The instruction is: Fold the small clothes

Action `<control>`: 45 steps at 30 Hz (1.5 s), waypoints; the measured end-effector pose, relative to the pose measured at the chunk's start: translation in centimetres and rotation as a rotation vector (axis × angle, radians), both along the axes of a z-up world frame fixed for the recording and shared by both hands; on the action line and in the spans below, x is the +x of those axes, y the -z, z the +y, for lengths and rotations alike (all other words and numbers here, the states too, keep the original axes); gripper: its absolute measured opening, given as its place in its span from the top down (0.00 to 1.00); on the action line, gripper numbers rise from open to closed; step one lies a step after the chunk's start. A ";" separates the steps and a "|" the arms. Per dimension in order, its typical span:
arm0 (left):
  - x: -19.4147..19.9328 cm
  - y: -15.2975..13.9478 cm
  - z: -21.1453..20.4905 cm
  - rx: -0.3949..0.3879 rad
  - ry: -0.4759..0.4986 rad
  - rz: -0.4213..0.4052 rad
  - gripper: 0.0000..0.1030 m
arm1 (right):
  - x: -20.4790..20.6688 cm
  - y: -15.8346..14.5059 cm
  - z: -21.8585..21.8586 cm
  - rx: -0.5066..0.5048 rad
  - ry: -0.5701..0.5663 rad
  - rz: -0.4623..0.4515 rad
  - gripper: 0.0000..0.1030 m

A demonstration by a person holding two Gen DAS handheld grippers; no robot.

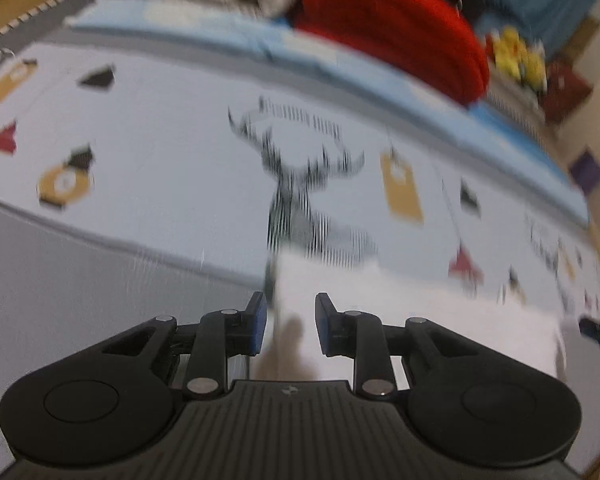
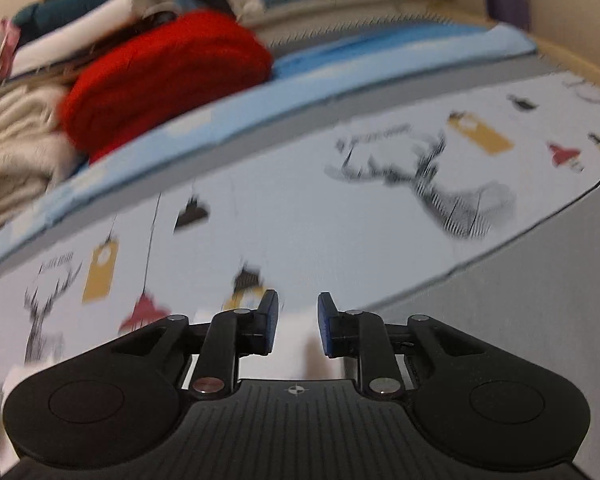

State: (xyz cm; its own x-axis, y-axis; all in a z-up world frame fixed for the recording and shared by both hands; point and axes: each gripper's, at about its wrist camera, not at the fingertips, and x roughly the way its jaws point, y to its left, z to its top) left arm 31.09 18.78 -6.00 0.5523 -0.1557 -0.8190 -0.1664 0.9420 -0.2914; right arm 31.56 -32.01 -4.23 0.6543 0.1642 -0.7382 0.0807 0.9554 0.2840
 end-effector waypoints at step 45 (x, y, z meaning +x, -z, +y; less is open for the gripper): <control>-8.1 1.1 0.1 -0.008 0.102 0.151 0.71 | -13.3 -4.3 -4.9 -0.090 0.085 -0.131 0.76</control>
